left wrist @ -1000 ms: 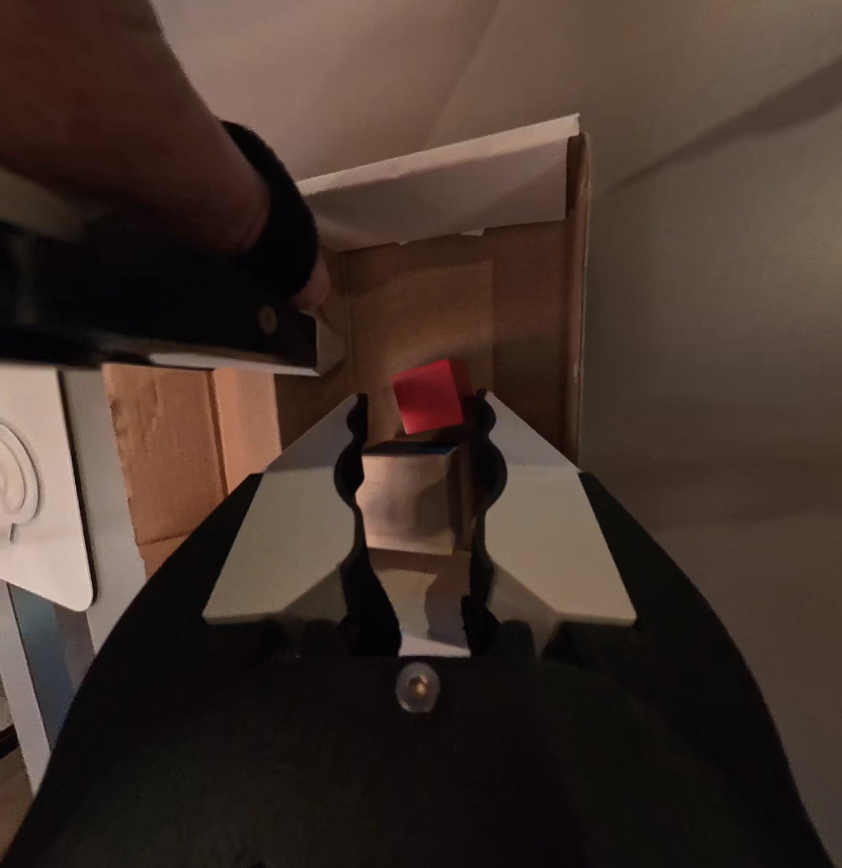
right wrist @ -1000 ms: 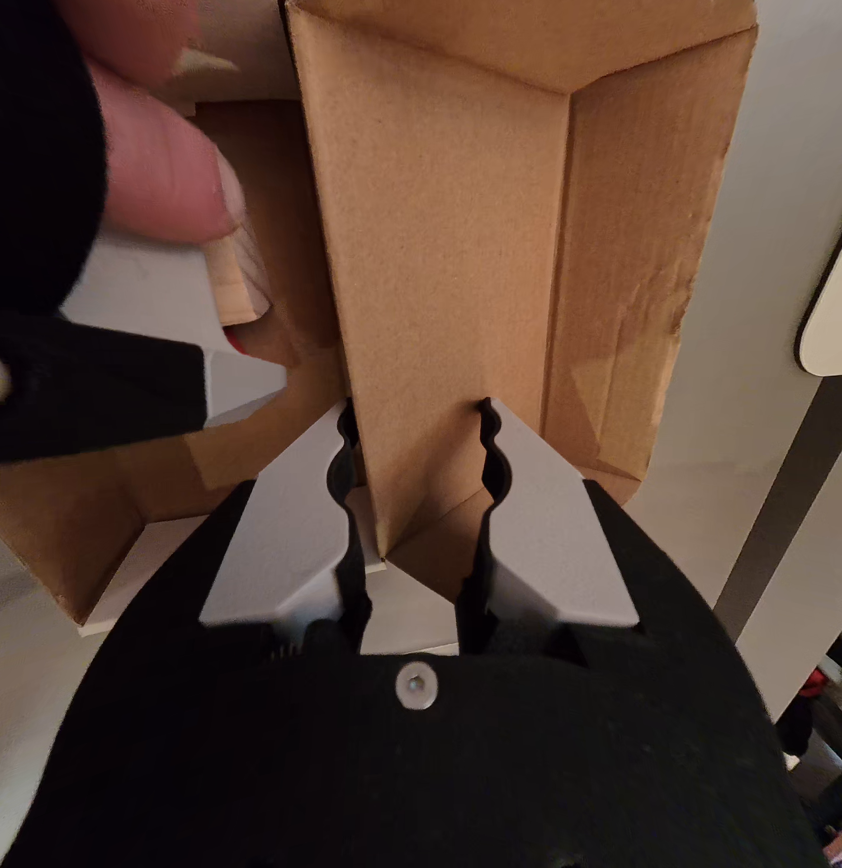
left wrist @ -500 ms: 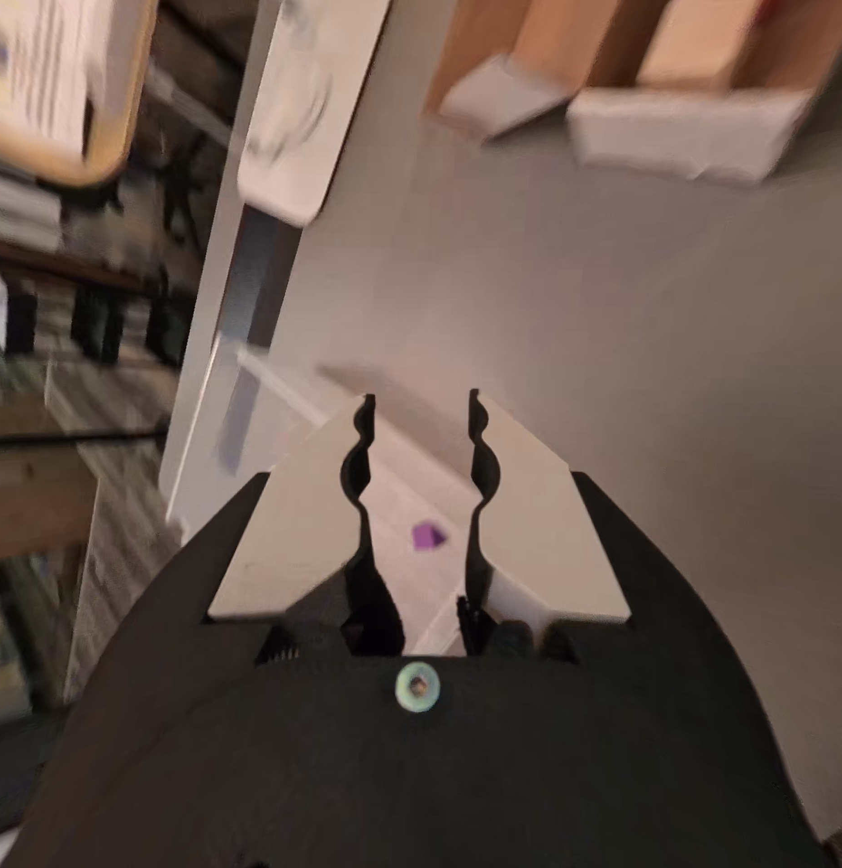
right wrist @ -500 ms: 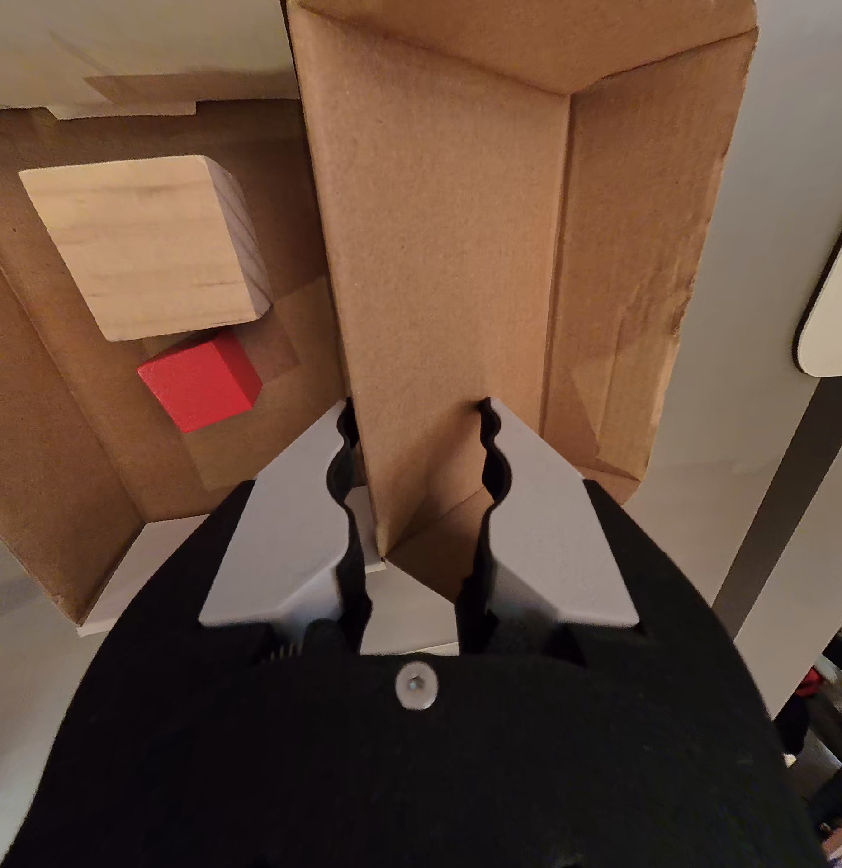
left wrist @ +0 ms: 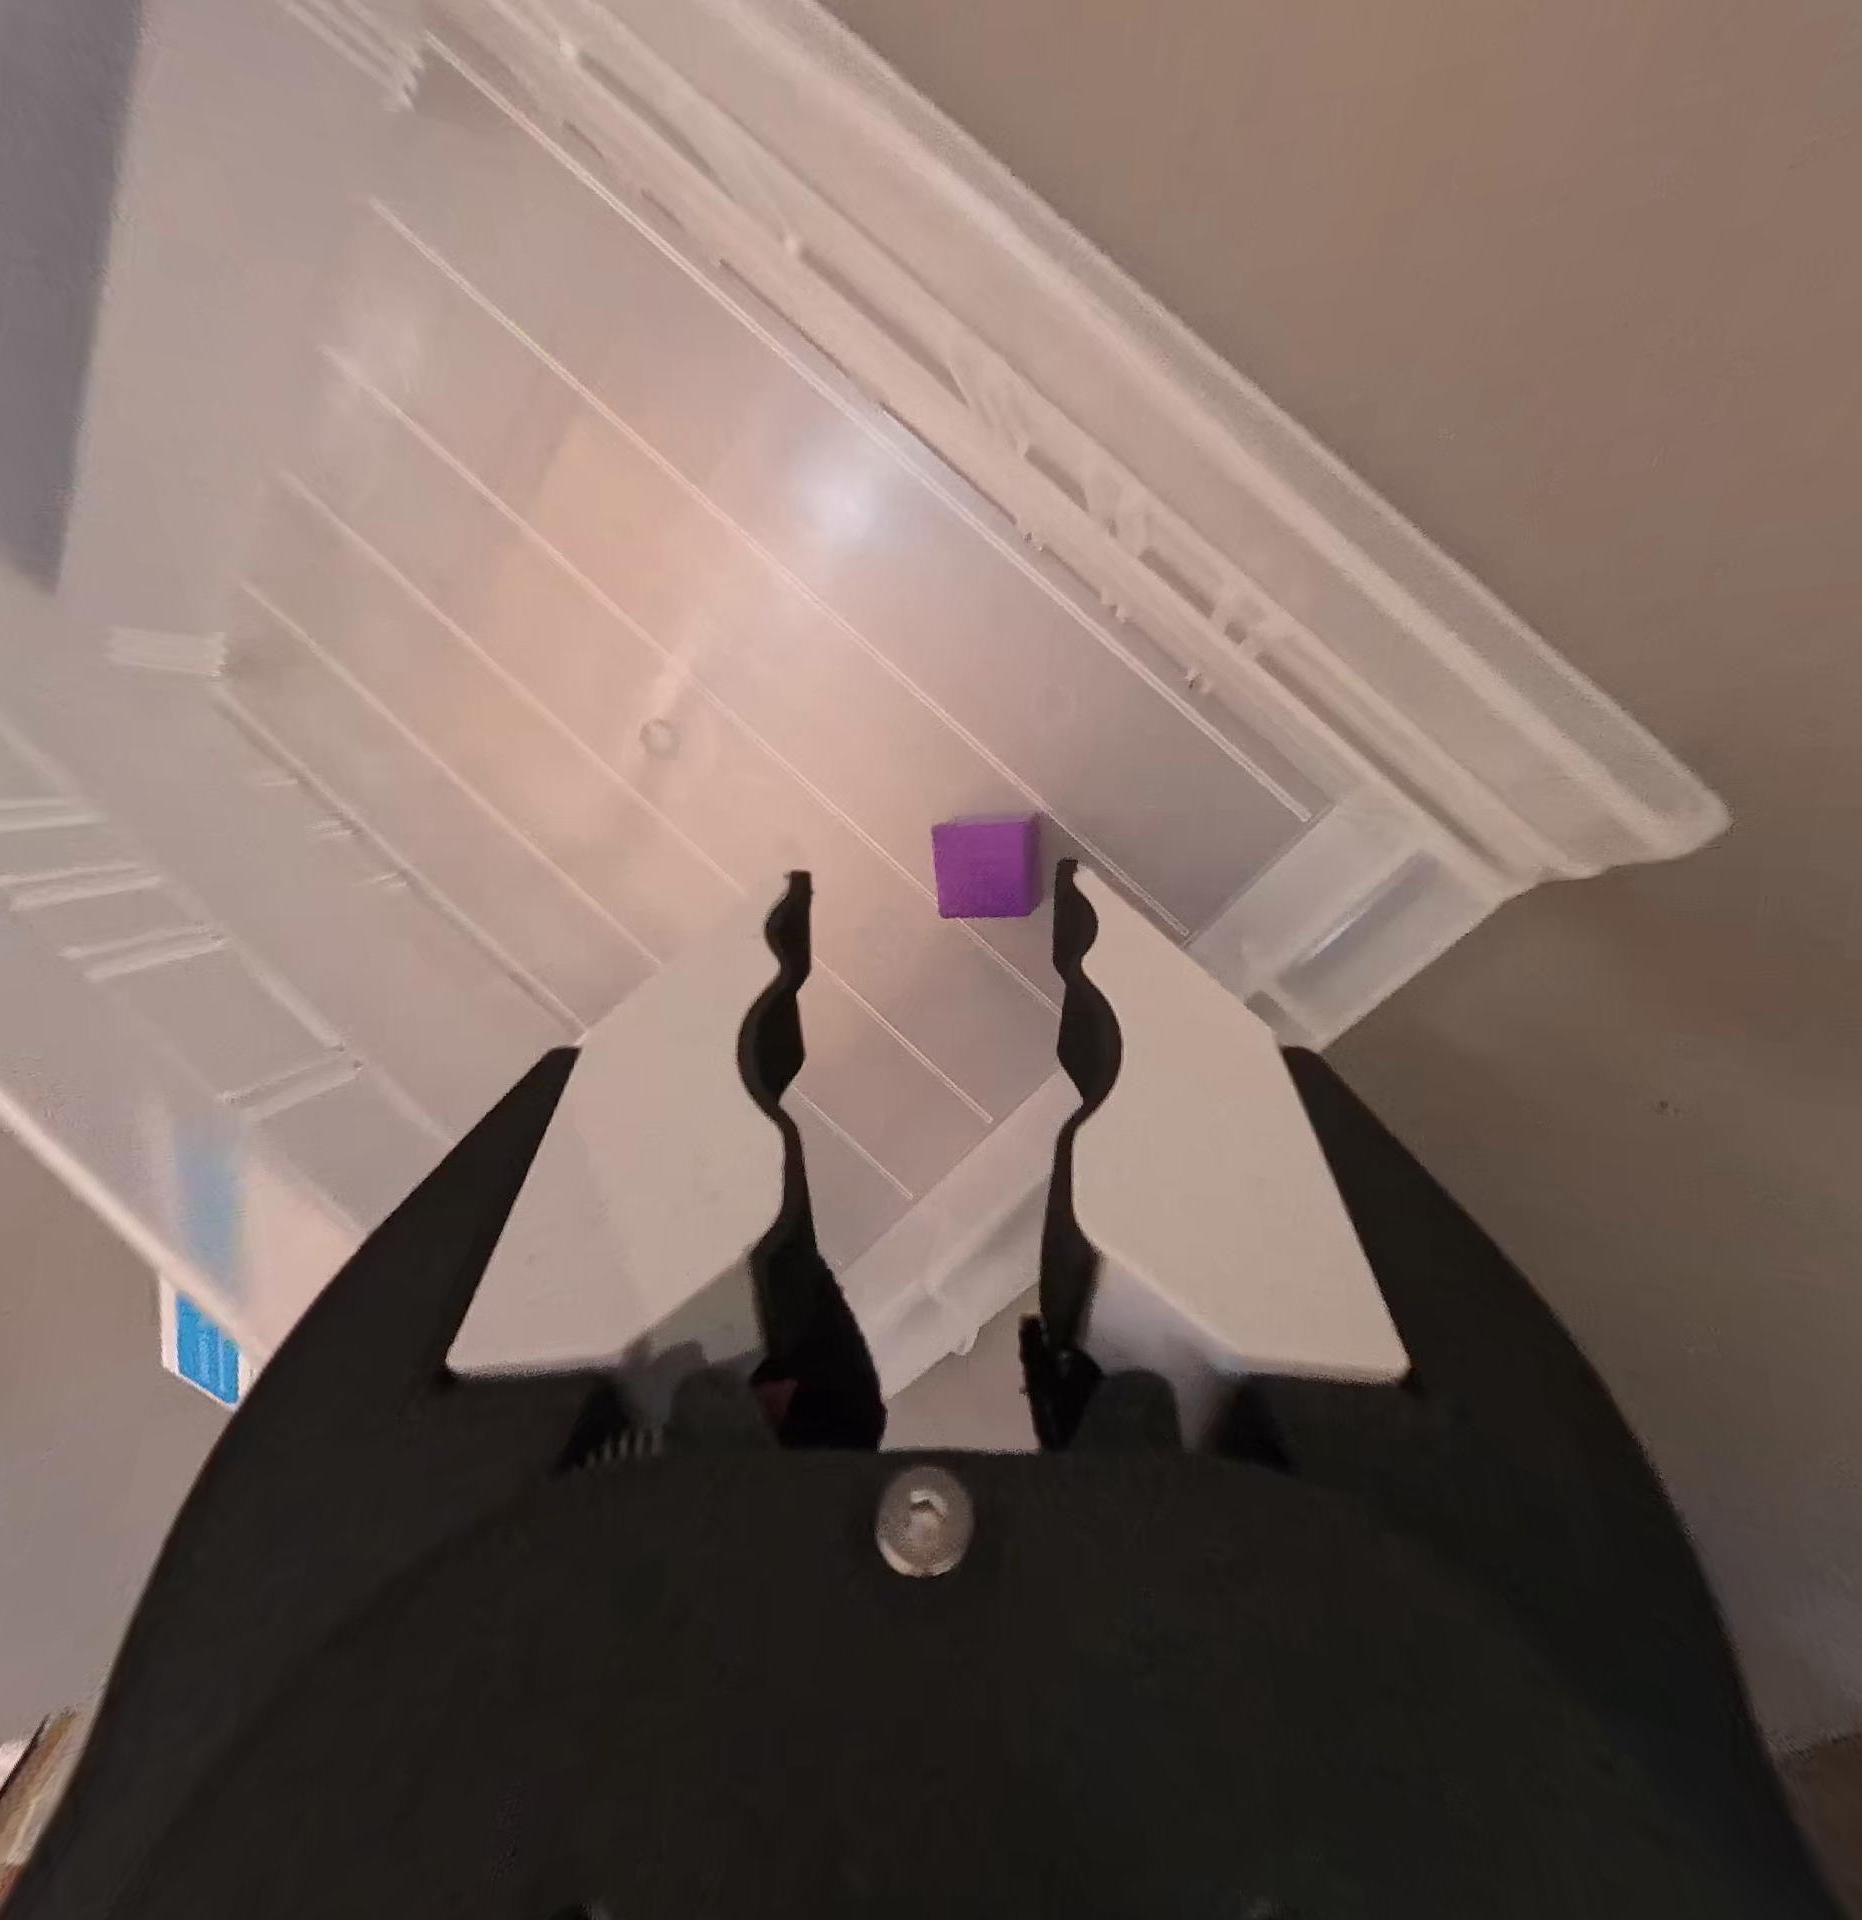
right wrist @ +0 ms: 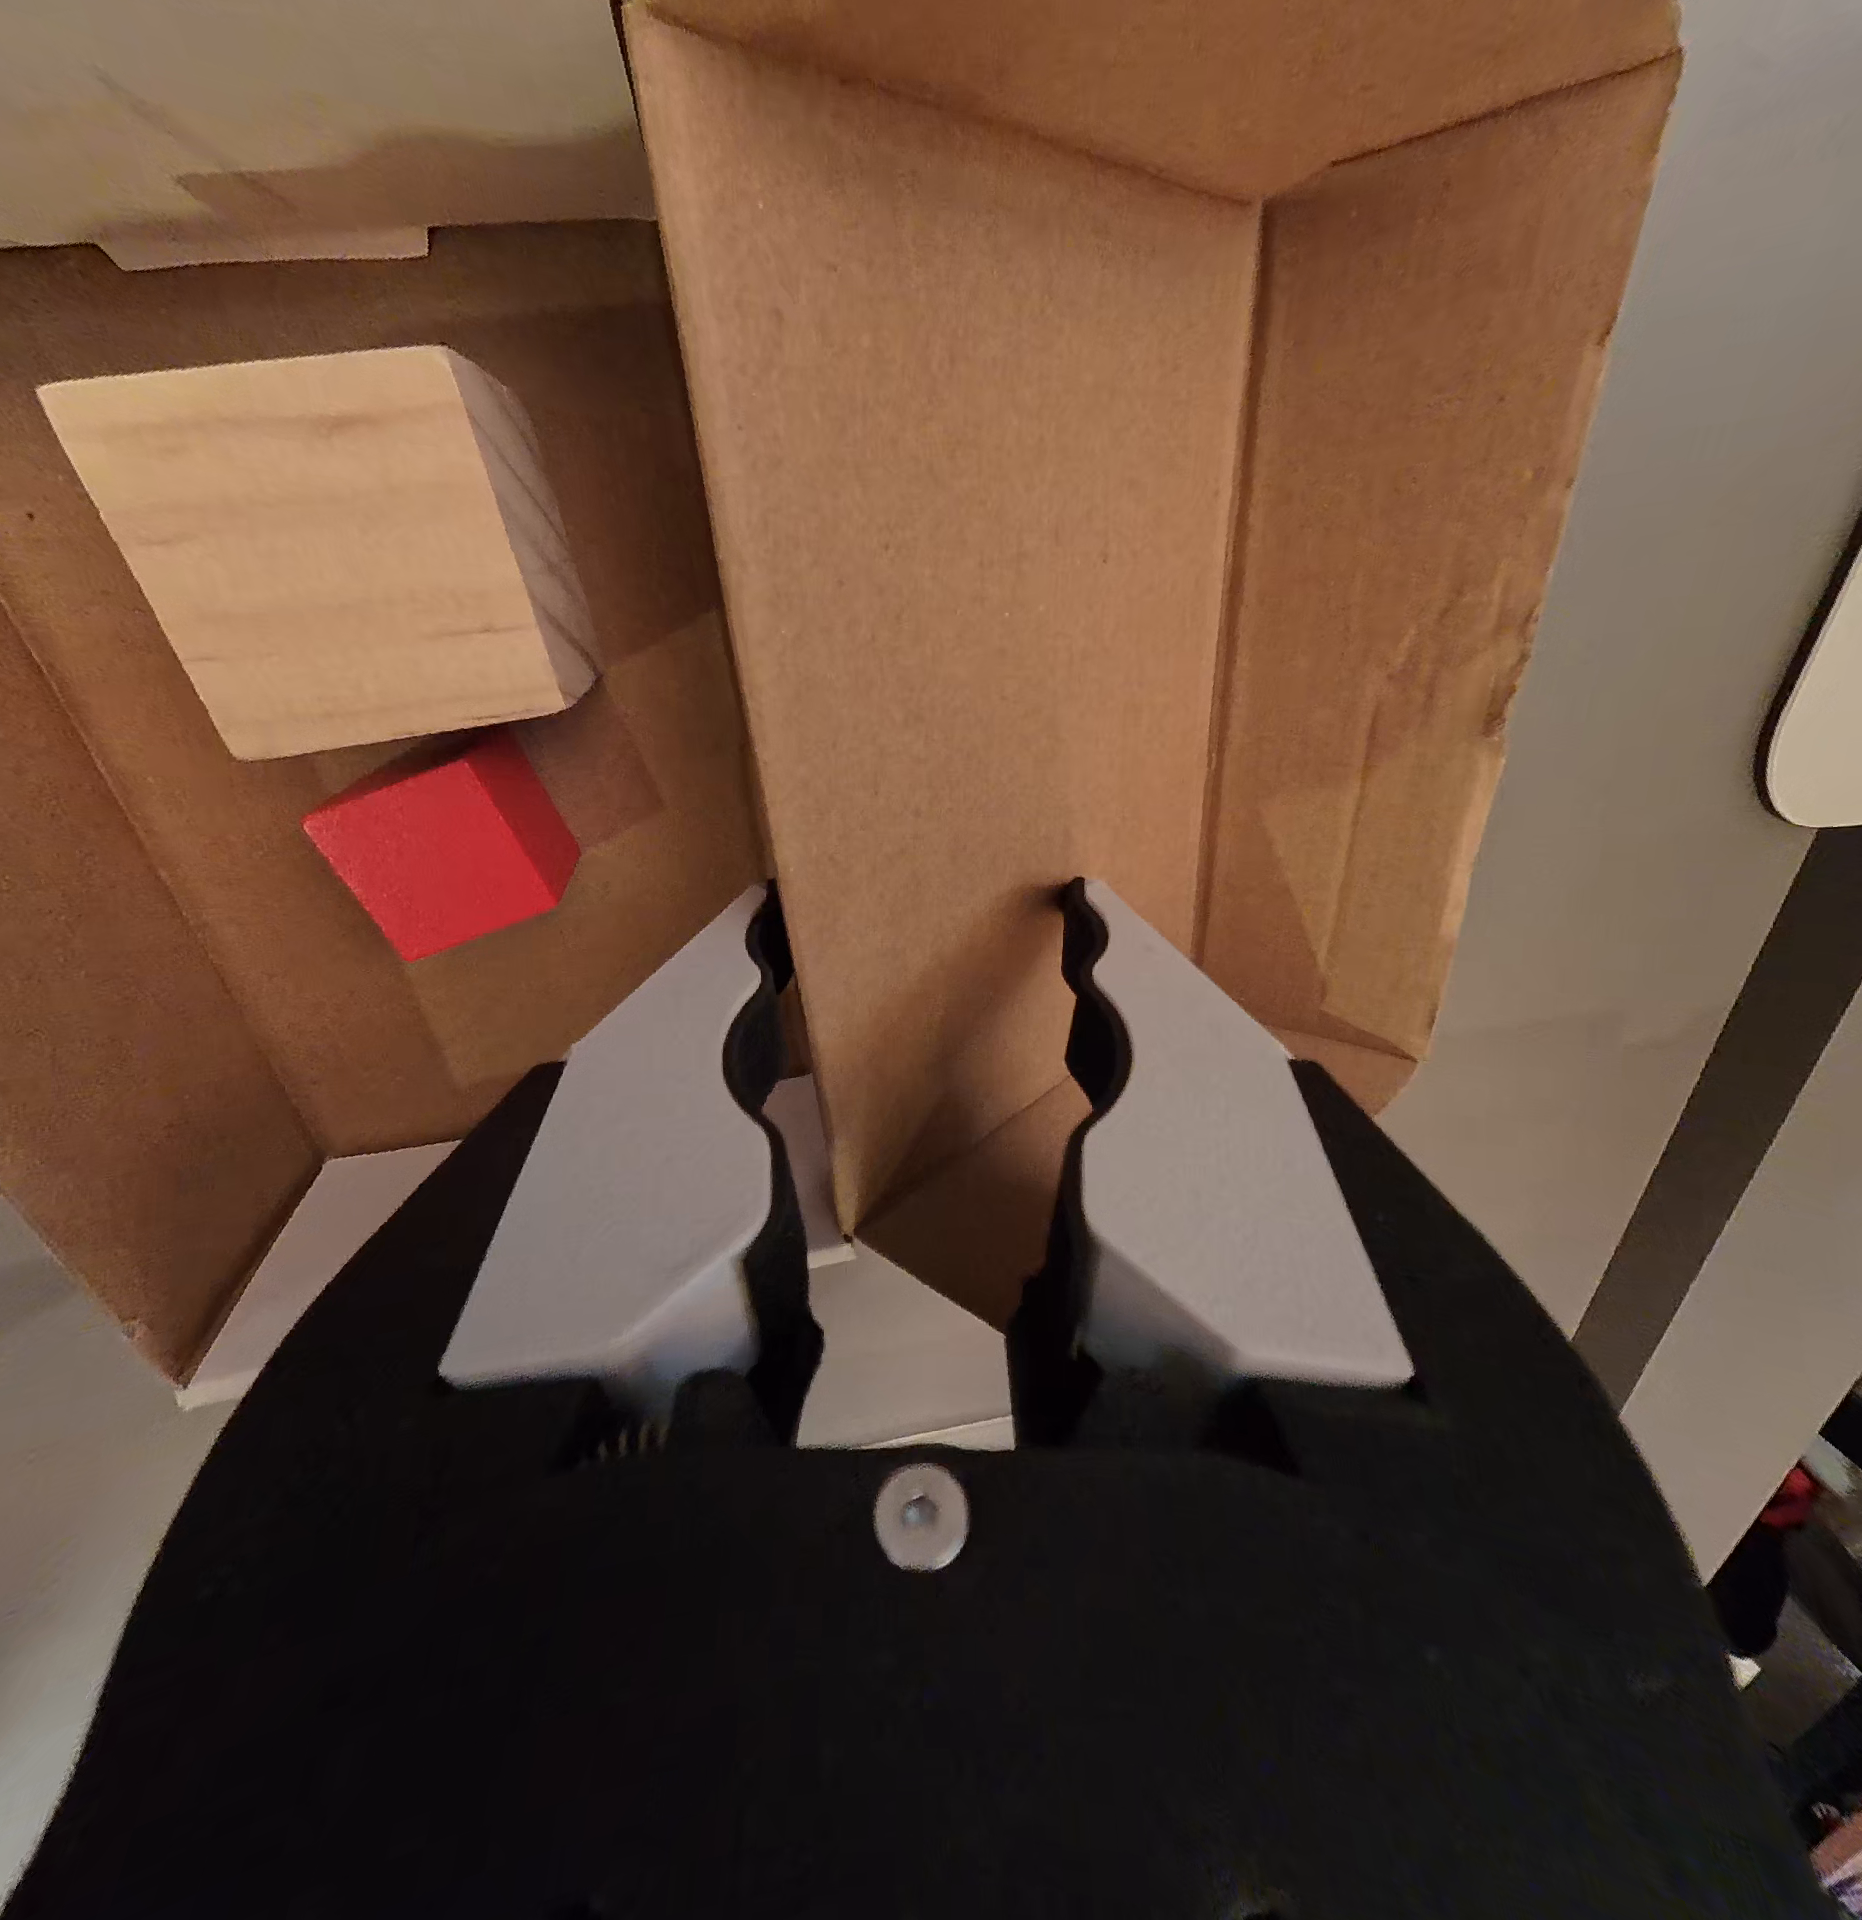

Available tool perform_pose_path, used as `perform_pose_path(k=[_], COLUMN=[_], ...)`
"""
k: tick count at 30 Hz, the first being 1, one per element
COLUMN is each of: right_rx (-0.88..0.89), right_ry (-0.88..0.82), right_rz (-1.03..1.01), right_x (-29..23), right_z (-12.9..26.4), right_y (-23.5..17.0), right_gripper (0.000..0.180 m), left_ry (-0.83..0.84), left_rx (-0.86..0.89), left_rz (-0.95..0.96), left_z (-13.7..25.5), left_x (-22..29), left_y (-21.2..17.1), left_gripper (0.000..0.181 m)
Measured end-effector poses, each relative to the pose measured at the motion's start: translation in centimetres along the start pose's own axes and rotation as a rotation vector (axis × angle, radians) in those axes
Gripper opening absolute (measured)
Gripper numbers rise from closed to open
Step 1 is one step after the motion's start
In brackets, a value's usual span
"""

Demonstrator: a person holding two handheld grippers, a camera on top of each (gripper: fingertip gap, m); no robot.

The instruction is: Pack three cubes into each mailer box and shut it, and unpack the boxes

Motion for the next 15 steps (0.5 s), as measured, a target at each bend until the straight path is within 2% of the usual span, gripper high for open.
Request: perform_pose_path(k=[5, 7, 15], right_rx=[0.001, 0.002, 0.002], right_ry=[0.001, 0.001, 0.001], right_rz=[-0.002, -0.003, -0.004], right_x=[0.0, 0.0, 0.0], right_z=[0.0, 0.0, 0.0], right_y=[0.0, 0.0, 0.0], right_gripper=[0.050, 0.050, 0.050], left_ry=[-0.025, -0.039, -0.053], left_rx=[-0.071, -0.071, -0.051], left_rz=[-0.034, -0.035, -0.053], left_z=[-1.7, -2.0, -2.3], left_x=[0.5, 0.6, 0.6], left_y=[-0.8, -0.8, -0.5], left_gripper=[0.031, 0.020, 0.020])
Point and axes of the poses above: each gripper's, where its closed fingertips meet, z back along the fingers, y out of its top, x = y × z across the jaws, the point moved 3 cm from there along z, back along the fingers, and after that the axes turned 15 degrees about -z, right-handed, at the moved point
